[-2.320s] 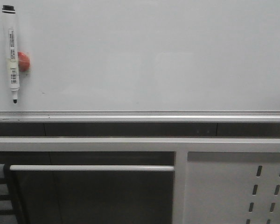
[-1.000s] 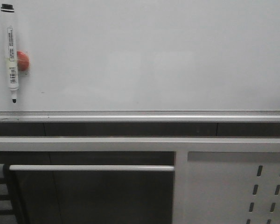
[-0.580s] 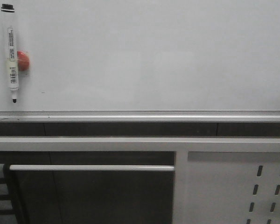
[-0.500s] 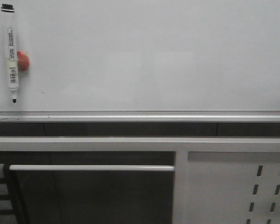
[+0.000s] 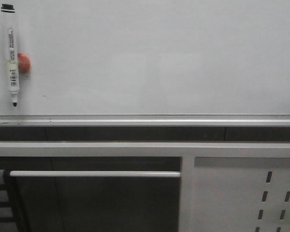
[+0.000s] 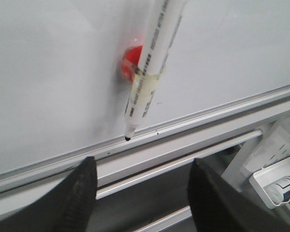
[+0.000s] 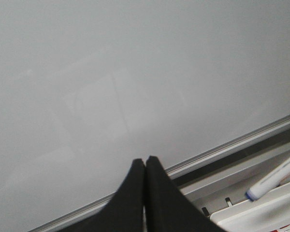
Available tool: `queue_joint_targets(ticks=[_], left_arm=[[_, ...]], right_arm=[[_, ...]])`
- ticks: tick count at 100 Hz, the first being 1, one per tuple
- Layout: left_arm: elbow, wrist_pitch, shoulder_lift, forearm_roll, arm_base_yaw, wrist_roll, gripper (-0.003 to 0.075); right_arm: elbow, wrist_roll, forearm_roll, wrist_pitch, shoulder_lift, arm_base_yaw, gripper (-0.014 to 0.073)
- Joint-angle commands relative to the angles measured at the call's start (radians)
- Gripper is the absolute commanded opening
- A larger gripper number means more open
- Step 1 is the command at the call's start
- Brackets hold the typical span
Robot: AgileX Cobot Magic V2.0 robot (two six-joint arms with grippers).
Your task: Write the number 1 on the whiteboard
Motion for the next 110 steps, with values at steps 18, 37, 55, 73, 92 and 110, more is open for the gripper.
queue_joint_targets(ticks=[18, 37, 55, 73, 92, 110], left_arm=[[-0.063, 0.117, 0.103, -0.063, -0.005, 0.029, 0.0345], [-0.068, 0.142, 0.146, -0.063, -0.005, 0.029, 0.0345], [-0.068, 0.193, 0.144, -0.063, -0.005, 0.029, 0.0312], [-0.078, 0.193, 0.127, -0.063, -0.005, 0.074, 0.0294], [-0.129, 0.162, 0.129, -0.063, -0.005, 0.077, 0.0295], [-0.167, 0.128, 0.129, -0.063, -0.005, 0.077, 0.0295]], right_arm=[[-0.036, -0.013, 0.003, -0.076, -0.008, -0.005, -0.0071], [-0.036, -0.013, 0.003, -0.076, -0.008, -0.005, -0.0071], [-0.036, -0.013, 0.003, -0.082, -0.008, -0.005, -0.0071], [-0.036, -0.013, 0.003, -0.078, -0.008, -0.005, -0.0071], [-0.036, -0.013, 0.003, -0.081, -0.008, -0.005, -0.0071], [-0.036, -0.013, 0.003, -0.081, -0.008, -0.005, -0.0071]])
